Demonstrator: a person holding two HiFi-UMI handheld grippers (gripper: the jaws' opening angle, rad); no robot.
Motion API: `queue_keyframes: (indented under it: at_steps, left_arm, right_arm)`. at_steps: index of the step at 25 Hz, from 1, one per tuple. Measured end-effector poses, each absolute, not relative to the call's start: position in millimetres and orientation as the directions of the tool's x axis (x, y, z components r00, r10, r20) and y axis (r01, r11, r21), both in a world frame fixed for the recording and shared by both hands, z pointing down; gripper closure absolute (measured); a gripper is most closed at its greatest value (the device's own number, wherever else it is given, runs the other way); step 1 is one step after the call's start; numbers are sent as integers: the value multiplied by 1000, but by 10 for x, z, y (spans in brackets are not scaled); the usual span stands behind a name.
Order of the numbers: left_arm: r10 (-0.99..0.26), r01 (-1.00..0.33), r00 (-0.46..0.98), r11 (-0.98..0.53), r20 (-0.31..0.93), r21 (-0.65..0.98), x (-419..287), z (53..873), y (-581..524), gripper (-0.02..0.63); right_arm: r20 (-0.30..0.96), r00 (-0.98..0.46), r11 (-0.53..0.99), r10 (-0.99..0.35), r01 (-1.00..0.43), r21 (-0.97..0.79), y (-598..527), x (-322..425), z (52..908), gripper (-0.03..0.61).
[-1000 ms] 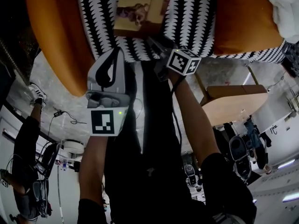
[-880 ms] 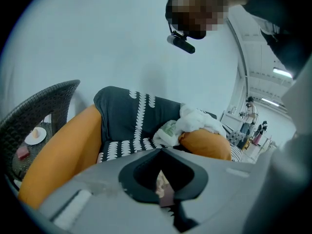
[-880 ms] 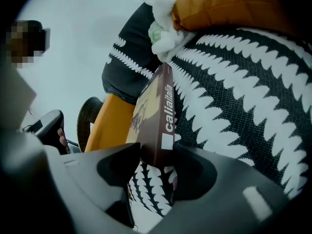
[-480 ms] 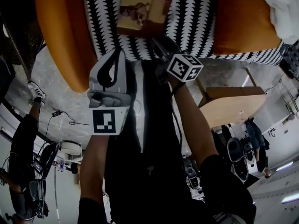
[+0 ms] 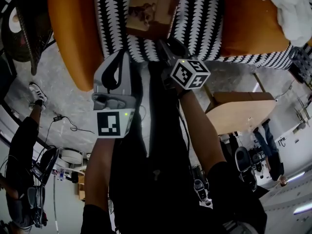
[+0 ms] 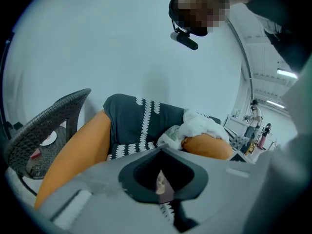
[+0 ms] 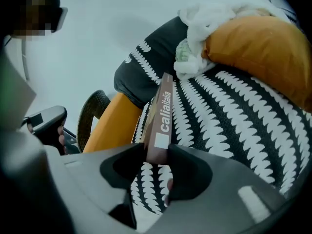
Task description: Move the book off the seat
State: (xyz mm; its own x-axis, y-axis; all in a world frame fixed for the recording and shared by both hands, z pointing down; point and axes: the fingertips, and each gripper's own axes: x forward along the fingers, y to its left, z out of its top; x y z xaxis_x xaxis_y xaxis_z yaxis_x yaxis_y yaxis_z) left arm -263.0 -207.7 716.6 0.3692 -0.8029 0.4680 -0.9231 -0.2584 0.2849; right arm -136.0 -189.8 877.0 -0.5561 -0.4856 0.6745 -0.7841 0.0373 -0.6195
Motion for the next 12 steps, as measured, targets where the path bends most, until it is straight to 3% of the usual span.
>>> queue_keyframes:
  at_steps: [12]
  left_arm:
    - [-817, -927, 352, -238, 457, 290, -2736, 6867, -2052, 607]
  right_arm:
    - [728, -472, 62, -498, -856, -513, -1841, -1331, 8387, 420]
